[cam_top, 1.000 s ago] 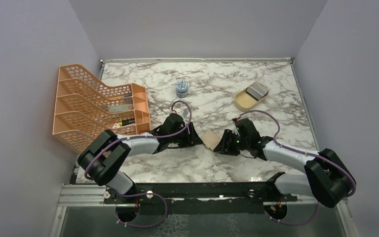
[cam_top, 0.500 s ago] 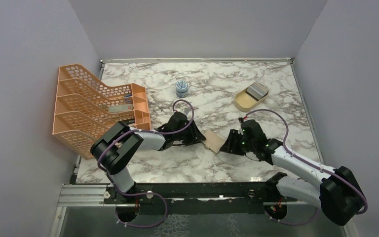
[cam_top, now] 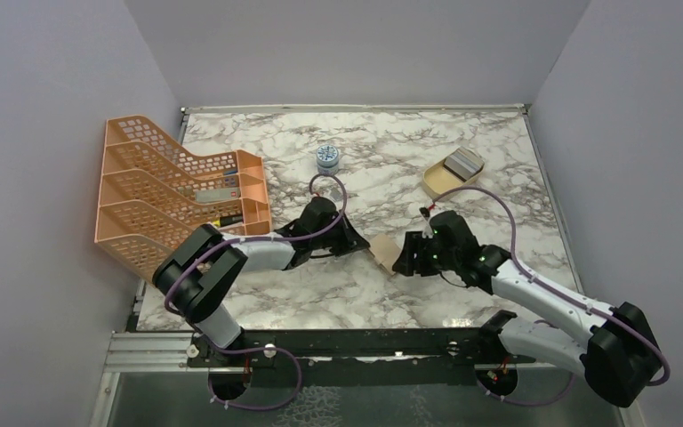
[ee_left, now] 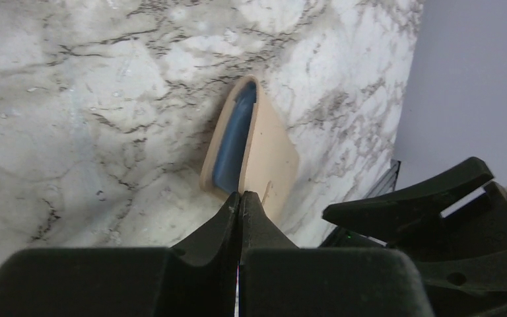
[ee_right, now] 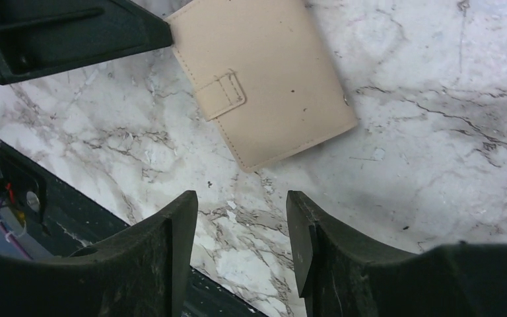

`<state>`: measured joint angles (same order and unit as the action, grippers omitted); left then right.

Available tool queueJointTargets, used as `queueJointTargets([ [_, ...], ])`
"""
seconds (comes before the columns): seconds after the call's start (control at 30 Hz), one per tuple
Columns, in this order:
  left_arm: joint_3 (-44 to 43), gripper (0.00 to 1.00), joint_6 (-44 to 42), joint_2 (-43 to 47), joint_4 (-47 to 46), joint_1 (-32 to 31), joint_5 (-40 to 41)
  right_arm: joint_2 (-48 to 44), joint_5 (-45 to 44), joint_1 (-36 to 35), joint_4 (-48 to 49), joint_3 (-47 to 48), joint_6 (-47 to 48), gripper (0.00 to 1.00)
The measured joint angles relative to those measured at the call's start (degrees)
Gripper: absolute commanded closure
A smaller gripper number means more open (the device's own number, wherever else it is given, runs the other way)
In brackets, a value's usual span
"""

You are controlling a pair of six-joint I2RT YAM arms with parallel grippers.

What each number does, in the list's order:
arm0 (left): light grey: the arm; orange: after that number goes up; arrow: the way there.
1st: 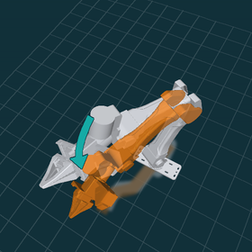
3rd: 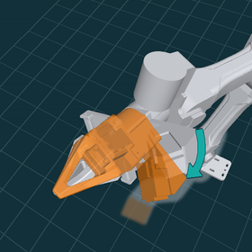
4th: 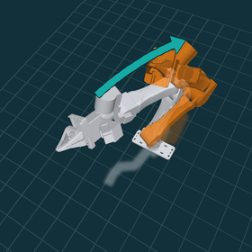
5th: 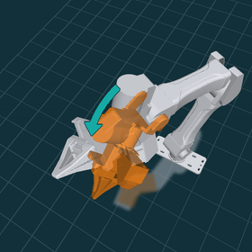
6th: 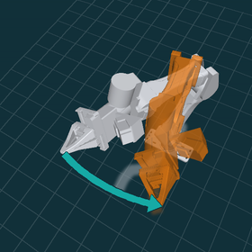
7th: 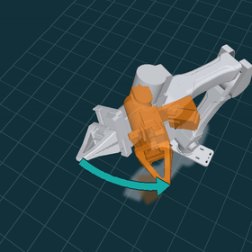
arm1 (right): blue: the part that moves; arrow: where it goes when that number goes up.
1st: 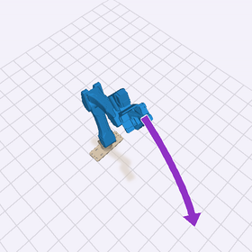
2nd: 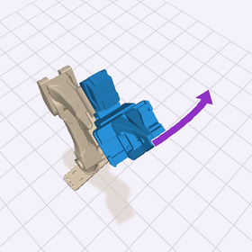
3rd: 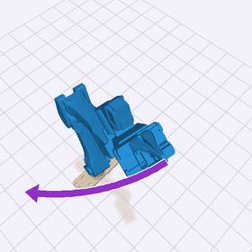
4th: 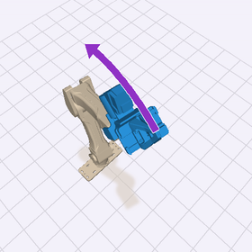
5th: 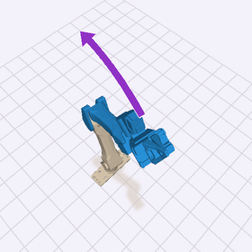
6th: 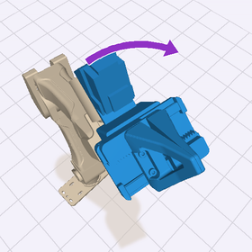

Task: Put the credit cards into the card holder
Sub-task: Turn over the card holder at the center of the board.

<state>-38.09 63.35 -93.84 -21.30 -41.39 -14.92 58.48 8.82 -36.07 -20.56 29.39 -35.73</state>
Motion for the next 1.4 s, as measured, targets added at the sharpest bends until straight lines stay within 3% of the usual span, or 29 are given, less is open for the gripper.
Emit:
queueJointTargets([
  [0.53, -2.29, 1.00, 5.01, 15.98, 12.44, 0.00, 1.64, 7.45, -10.62, -13.66, 4.00, 8.20, 6.47, 0.30],
  [0.9, -1.38, 1.00, 9.31, 19.28, 14.93, 0.00, 3.89, 15.54, -20.85, -21.09, 13.00, 9.20, 7.13, 0.29],
  [0.97, -1.20, 1.00, 9.77, 19.28, 15.02, 0.00, 3.87, 18.71, -23.39, -21.97, 13.00, 10.51, 7.13, 0.35],
  [1.17, -0.98, 1.00, 10.43, 19.28, 16.04, 0.00, 4.11, 22.40, -30.86, -22.47, 11.52, 12.46, 4.48, 0.72],
  [1.23, -0.98, 1.00, 10.43, 19.41, 16.39, 0.00, 4.52, 22.21, -31.85, -22.47, 11.52, 12.35, 3.98, 0.80],
  [1.27, -0.98, 0.95, 10.40, 19.61, 16.57, 0.00, 4.87, 21.92, -32.02, -22.47, 11.74, 12.09, 3.74, 0.82],
  [1.33, -0.98, 0.70, 10.08, 20.20, 16.87, 0.00, 5.42, 20.63, -31.89, -22.64, 13.07, 10.82, 3.74, 0.86],
  [1.4, -1.29, 0.55, 8.39, 20.94, 17.64, -0.17, 5.77, 19.06, -31.36, -22.80, 14.29, 9.18, 3.89, 0.87],
])
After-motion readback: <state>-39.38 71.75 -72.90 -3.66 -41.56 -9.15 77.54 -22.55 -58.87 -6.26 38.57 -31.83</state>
